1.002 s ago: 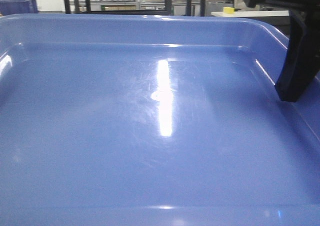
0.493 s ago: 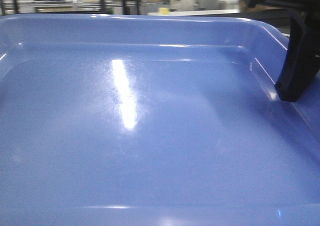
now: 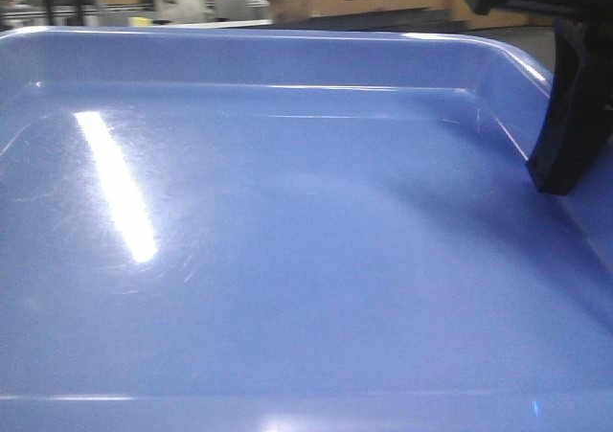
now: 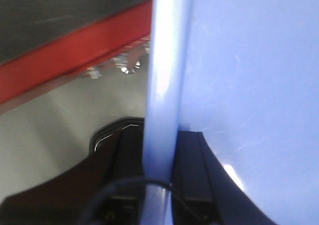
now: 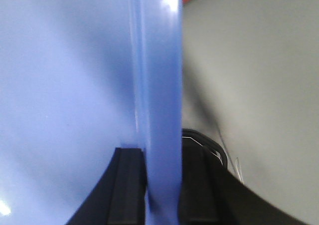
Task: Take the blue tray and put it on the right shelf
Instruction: 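Hold the tray raised in both grippers while the base drives to the shelf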
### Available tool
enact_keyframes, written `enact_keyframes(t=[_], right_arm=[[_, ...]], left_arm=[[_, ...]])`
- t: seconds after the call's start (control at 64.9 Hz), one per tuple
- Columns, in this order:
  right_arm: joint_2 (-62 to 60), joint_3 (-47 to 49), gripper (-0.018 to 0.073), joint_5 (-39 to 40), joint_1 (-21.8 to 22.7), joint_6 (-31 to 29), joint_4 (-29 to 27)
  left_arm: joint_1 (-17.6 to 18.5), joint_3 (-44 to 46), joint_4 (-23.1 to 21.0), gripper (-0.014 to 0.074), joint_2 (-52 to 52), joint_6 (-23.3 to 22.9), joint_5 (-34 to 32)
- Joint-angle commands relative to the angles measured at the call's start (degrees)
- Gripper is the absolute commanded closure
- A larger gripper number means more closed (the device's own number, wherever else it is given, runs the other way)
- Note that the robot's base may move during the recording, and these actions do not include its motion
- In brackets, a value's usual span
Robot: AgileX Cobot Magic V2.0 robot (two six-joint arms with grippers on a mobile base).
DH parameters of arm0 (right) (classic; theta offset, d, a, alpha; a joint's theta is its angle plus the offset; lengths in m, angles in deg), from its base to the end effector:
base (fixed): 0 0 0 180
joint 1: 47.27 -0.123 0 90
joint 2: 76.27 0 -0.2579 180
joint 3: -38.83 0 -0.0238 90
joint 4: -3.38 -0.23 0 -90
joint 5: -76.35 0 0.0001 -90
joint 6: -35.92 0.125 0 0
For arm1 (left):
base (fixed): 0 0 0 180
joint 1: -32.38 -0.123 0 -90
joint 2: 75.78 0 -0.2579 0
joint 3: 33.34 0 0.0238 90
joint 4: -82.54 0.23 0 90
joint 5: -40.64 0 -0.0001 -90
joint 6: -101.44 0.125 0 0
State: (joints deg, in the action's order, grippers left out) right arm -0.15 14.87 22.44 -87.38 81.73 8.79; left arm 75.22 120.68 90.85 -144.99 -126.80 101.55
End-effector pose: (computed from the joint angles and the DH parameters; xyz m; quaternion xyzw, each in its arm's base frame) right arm 0.1771 0.1367 0.2446 0.0299 0.9730 0.1214 0.1941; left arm 0.1503 -0.1178 0.2538 -0.0246 0.9757 -0.0989 0.1941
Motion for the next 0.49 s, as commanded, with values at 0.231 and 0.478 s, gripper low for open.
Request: enact_keyframes(t=[0.231, 0.478], right_arm=[[-1.5, 1.5, 0.0503, 0.8, 0.1, 0.4, 1.4], [-1.5, 1.5, 0.0503, 0.8, 0.1, 0.4, 1.4]], left_arm=[[0.4, 1.3, 1.6, 0.0606, 1.0, -2.0, -1.1], [0.4, 1.3, 1.6, 0.0606, 1.0, -2.0, -1.1]])
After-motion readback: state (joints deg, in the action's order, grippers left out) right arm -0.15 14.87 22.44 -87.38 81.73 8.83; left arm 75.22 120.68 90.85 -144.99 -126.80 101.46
